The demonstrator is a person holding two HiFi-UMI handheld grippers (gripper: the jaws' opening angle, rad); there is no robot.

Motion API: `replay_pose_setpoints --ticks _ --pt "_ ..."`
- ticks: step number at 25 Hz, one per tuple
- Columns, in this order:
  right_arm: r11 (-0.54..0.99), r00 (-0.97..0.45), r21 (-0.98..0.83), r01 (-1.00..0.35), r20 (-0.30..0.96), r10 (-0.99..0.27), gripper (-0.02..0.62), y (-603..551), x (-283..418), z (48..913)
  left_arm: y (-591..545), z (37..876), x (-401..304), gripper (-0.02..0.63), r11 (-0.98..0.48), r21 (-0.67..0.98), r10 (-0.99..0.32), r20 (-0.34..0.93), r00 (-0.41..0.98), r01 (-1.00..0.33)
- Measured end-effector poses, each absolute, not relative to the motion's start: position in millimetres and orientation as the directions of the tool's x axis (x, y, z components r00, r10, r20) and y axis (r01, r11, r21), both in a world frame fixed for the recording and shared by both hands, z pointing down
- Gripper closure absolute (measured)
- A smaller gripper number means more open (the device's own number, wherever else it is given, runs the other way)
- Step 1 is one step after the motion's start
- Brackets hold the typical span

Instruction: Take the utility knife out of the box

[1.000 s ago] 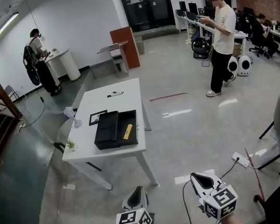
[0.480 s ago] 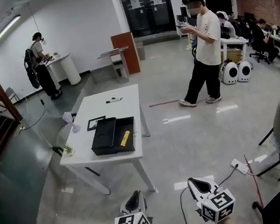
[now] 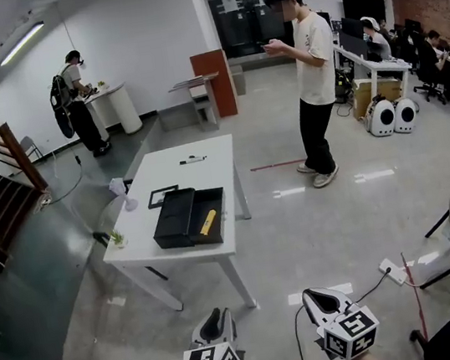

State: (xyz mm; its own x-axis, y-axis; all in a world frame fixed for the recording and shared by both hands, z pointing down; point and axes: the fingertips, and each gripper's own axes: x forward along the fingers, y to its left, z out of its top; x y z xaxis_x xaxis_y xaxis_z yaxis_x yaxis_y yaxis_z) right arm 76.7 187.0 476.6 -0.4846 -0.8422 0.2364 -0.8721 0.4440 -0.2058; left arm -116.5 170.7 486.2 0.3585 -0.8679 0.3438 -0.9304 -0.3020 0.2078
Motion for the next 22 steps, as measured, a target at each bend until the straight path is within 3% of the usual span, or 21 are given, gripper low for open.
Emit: replay_pose_setpoints --ticks 8,22 --pt "0.447 -0.493 -0.223 -0.866 0.237 -0.837 0.594 175.9 87.5 476.7 152.6 476.7 -112.1 0.503 -0.282 0.206 -0.883 0.325 0.338 -0.937" --pt "0.378 -0.434 -0.244 -0.893 0.243 -0.868 0.594 77.6 93.0 483.8 33.5 479.3 -121.5 0.497 -0.314 0.194 -0.872 0.327 0.364 -0.929"
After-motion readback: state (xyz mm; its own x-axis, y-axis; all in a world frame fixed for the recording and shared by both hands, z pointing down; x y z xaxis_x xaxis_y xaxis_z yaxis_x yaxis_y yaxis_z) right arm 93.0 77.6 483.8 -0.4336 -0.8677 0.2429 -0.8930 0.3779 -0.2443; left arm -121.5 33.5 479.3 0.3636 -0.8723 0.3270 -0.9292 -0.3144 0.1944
